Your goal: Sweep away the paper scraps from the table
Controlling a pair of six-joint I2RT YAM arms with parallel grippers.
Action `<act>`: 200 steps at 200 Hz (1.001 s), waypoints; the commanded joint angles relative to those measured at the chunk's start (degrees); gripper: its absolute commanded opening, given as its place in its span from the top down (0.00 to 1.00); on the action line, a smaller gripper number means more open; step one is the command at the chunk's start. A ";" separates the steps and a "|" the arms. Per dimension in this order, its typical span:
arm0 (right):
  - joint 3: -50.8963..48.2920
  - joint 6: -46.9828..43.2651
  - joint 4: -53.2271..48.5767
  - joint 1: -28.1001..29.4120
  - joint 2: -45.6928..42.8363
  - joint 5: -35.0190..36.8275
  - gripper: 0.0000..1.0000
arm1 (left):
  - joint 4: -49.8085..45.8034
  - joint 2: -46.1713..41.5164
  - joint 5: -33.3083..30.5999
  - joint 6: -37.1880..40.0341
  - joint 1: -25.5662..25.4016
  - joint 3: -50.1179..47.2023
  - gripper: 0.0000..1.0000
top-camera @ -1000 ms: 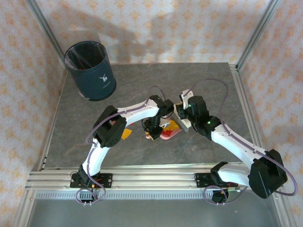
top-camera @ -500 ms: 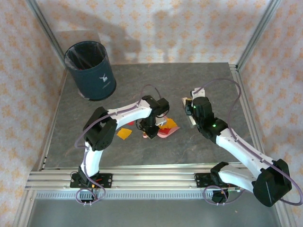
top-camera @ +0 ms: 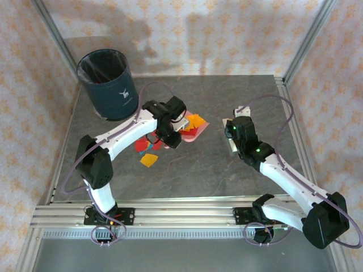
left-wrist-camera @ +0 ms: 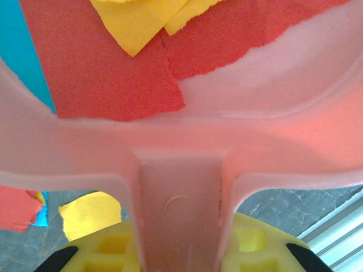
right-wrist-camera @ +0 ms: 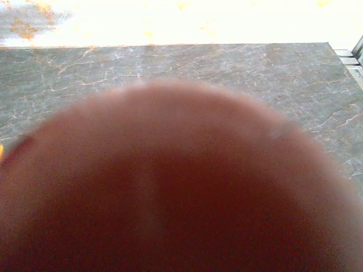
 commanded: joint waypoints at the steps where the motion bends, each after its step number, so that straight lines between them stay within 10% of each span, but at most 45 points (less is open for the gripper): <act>1: -0.71 1.47 0.67 -0.31 -0.39 -1.22 1.00 | -4.90 -2.34 -1.86 -0.81 2.03 4.07 1.00; 200: 0.26 3.51 0.06 -0.29 3.38 -5.57 1.00 | -22.43 1.37 -3.62 -2.07 23.66 39.45 1.00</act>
